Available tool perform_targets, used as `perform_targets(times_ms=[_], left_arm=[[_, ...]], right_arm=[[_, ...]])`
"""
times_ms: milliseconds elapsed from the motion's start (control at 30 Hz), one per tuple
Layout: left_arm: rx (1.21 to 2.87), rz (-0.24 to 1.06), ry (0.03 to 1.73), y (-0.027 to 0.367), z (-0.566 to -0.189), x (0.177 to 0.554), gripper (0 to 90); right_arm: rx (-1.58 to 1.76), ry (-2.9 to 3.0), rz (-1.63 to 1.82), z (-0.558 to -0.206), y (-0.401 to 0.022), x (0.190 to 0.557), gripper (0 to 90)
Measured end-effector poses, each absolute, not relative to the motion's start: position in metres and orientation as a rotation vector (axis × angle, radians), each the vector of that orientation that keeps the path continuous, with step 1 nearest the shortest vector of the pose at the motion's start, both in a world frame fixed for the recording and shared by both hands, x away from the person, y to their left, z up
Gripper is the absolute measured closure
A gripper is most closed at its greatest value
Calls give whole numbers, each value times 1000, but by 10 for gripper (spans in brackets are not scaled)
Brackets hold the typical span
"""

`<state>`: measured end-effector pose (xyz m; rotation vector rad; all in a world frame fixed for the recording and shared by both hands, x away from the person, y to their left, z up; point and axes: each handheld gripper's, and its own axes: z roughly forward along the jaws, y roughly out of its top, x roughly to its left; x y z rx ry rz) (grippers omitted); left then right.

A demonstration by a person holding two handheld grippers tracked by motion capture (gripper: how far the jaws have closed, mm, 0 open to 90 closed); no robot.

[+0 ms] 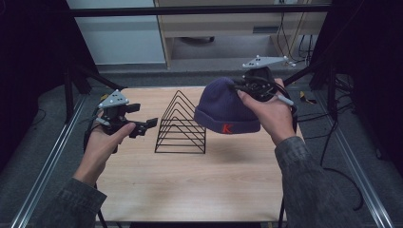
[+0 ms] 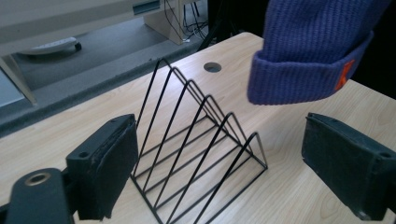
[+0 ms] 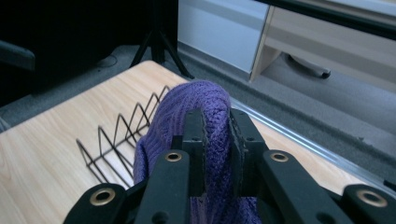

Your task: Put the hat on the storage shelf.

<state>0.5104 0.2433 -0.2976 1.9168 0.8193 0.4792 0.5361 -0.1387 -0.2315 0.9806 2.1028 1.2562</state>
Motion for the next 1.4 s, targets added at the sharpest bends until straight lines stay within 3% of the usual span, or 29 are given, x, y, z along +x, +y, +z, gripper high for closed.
perform_targets(times_ms=[767,1400], left_arm=[[1917,494,760,229,-283,524,95],[1957,428,747,230,-295,539,61]], right_arm=[[850,2101,1325,-183,-70,553,783],[749,2155,1402,-177,-33,539,781]])
